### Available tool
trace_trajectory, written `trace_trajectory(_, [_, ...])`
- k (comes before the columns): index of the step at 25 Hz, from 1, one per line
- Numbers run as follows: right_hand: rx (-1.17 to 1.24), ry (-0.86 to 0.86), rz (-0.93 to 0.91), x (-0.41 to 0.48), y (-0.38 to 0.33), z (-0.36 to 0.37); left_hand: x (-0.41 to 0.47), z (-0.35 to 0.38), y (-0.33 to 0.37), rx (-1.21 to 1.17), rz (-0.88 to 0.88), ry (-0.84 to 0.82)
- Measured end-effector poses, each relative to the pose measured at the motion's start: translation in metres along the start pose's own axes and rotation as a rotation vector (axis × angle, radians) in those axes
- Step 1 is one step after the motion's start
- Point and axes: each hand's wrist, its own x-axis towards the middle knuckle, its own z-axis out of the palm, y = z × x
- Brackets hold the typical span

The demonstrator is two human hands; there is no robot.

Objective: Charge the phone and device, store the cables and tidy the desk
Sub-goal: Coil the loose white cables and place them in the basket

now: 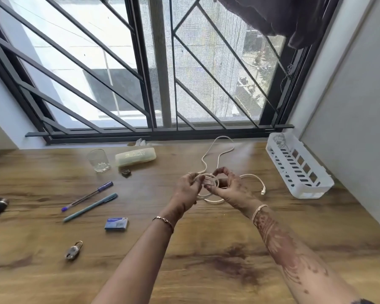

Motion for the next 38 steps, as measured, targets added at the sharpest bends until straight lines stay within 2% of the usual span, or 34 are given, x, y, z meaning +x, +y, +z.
trace_trajectory(5, [-0.436, 0.185, -0.257, 0.001, 0.011, 0.011, -0.003, 0.001, 0.003, -0.131, -0.037, -0.018])
trace_trajectory(8, [-0.566, 0.294, -0.345, 0.002, 0.010, 0.018, -0.004, 0.001, 0.001, -0.158, -0.037, -0.013])
trace_trajectory(13, [-0.516, 0.318, -0.268, 0.004, 0.005, 0.022, -0.011, -0.001, -0.001, -0.202, -0.005, 0.020])
trace_trajectory(19, [-0.650, 0.422, -0.410, 0.003, 0.001, 0.026, -0.012, -0.001, 0.002, -0.211, 0.028, 0.047])
trace_trajectory(23, [-0.682, 0.413, -0.465, 0.001, 0.003, 0.024, -0.010, -0.002, 0.004, -0.282, -0.026, 0.068])
trace_trajectory(32, [-0.560, 0.426, -0.455, -0.001, 0.015, 0.021, -0.012, -0.002, 0.000, -0.404, -0.028, -0.015])
trace_trajectory(34, [-0.523, 0.409, -0.414, 0.001, 0.017, 0.021, -0.013, -0.003, 0.000, -0.366, -0.011, -0.018])
trace_trajectory(38, [-0.353, 0.370, -0.352, 0.002, 0.017, 0.021, -0.009, -0.004, 0.002, -0.195, 0.024, 0.105])
